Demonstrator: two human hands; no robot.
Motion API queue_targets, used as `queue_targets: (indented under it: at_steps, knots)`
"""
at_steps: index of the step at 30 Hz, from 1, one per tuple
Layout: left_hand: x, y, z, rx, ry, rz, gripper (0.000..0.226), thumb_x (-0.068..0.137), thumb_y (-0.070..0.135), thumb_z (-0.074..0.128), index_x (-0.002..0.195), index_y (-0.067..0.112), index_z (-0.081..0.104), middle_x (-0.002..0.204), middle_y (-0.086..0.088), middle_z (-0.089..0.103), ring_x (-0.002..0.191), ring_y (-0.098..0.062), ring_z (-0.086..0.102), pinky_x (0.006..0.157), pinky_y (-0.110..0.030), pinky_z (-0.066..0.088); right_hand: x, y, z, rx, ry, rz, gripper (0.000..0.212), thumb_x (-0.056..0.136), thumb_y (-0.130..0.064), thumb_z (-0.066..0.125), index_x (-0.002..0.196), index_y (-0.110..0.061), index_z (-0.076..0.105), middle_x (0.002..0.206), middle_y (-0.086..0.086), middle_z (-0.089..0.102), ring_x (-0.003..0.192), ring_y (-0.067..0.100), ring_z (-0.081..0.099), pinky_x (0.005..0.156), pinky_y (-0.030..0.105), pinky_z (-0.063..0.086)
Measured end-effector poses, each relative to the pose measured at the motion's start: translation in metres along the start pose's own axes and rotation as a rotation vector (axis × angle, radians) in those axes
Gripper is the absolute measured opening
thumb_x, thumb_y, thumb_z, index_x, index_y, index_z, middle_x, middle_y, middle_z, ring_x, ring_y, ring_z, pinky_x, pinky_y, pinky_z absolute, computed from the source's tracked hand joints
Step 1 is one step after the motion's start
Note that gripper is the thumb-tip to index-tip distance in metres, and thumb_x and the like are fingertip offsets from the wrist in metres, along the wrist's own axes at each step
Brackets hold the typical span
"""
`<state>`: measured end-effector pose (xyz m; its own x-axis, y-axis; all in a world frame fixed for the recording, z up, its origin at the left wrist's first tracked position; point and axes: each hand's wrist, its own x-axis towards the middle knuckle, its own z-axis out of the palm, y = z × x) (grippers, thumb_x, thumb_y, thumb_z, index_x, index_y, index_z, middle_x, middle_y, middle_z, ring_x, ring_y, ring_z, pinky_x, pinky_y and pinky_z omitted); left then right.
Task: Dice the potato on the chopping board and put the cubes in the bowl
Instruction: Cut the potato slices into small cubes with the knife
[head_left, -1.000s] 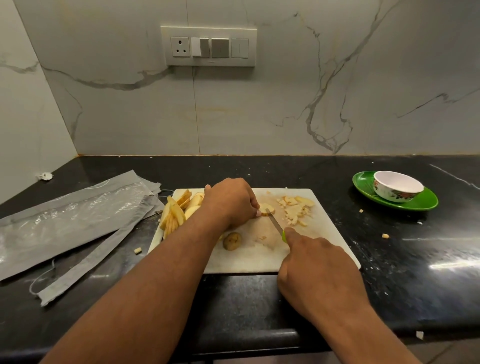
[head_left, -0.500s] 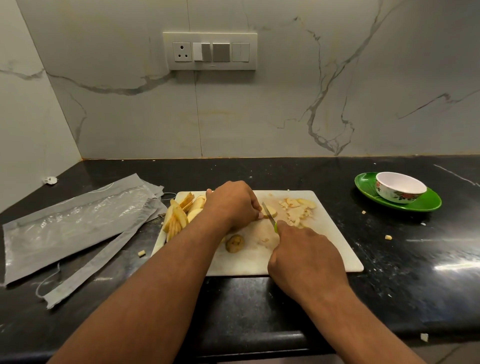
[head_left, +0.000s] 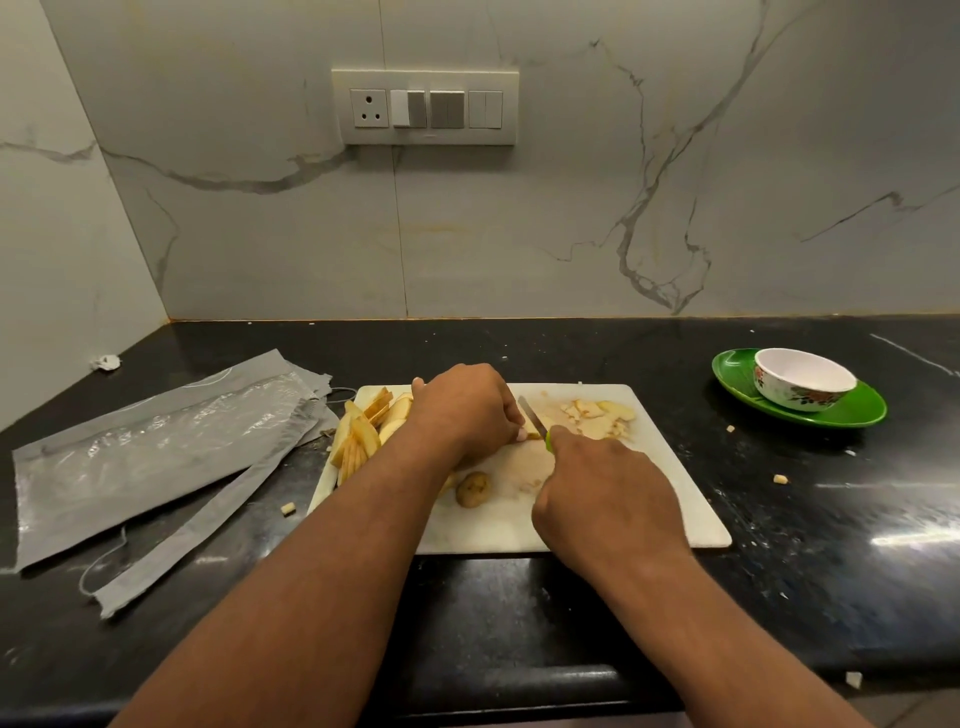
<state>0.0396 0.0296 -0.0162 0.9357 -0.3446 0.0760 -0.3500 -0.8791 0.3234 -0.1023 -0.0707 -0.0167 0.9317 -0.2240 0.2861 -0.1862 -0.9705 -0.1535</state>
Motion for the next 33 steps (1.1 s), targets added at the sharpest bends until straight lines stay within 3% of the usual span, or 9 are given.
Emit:
queue_targets:
  at_steps: [6, 10, 16, 21, 28, 33]
  knots:
    - [0.005, -0.003, 0.003, -0.041, 0.007, -0.013, 0.015, 0.087, 0.049, 0.079, 0.094, 0.036, 0.081, 0.113, 0.015, 0.073, 0.114, -0.014, 0.059, 0.115, -0.064, 0.033, -0.021, 0.006, 0.004, 0.027, -0.015, -0.040, 0.043, 0.095, -0.028, 0.042, 0.138, -0.029, 0.043, 0.114, 0.004, 0.062, 0.087, 0.023, 0.056, 0.068, 0.033, 0.037]
    - [0.007, -0.004, 0.002, -0.050, 0.005, -0.006, 0.016, 0.086, 0.050, 0.079, 0.093, 0.035, 0.081, 0.107, 0.015, 0.073, 0.111, -0.013, 0.060, 0.117, -0.067, 0.027, -0.050, 0.013, -0.012, 0.003, -0.050, -0.026, 0.054, 0.094, -0.027, 0.038, 0.147, -0.033, 0.034, 0.114, 0.002, 0.063, 0.092, 0.022, 0.060, 0.069, 0.033, 0.039]
    - [0.005, -0.004, 0.001, -0.054, -0.004, -0.014, 0.013, 0.089, 0.042, 0.079, 0.098, 0.033, 0.082, 0.112, 0.011, 0.074, 0.110, -0.014, 0.061, 0.118, -0.063, 0.032, -0.023, 0.005, -0.013, 0.014, 0.018, 0.007, 0.046, 0.095, -0.027, 0.040, 0.141, -0.031, 0.041, 0.118, 0.004, 0.063, 0.096, 0.024, 0.058, 0.071, 0.034, 0.038]
    - [0.009, -0.007, 0.004, -0.127, 0.011, -0.022, 0.005, 0.087, 0.037, 0.082, 0.089, 0.032, 0.081, 0.088, 0.016, 0.073, 0.096, -0.010, 0.064, 0.109, -0.057, 0.047, -0.002, -0.005, 0.003, 0.049, -0.048, -0.002, 0.037, 0.094, -0.026, 0.046, 0.131, -0.027, 0.050, 0.111, 0.003, 0.063, 0.078, 0.020, 0.045, 0.066, 0.032, 0.037]
    - [0.014, -0.009, 0.004, -0.119, 0.003, -0.012, 0.012, 0.084, 0.042, 0.084, 0.090, 0.032, 0.082, 0.089, 0.013, 0.074, 0.094, -0.012, 0.065, 0.107, -0.055, 0.049, -0.052, 0.010, -0.004, 0.007, -0.072, -0.023, 0.061, 0.096, -0.029, 0.035, 0.155, -0.034, 0.019, 0.106, 0.002, 0.059, 0.083, 0.021, 0.052, 0.068, 0.033, 0.039]
    - [0.012, -0.011, 0.002, -0.109, 0.002, -0.007, 0.006, 0.086, 0.038, 0.082, 0.089, 0.034, 0.082, 0.090, 0.013, 0.074, 0.095, -0.013, 0.065, 0.108, -0.055, 0.049, -0.042, 0.007, -0.015, -0.012, -0.013, -0.008, 0.051, 0.095, -0.027, 0.036, 0.145, -0.034, 0.036, 0.112, 0.002, 0.063, 0.085, 0.022, 0.053, 0.069, 0.034, 0.037]
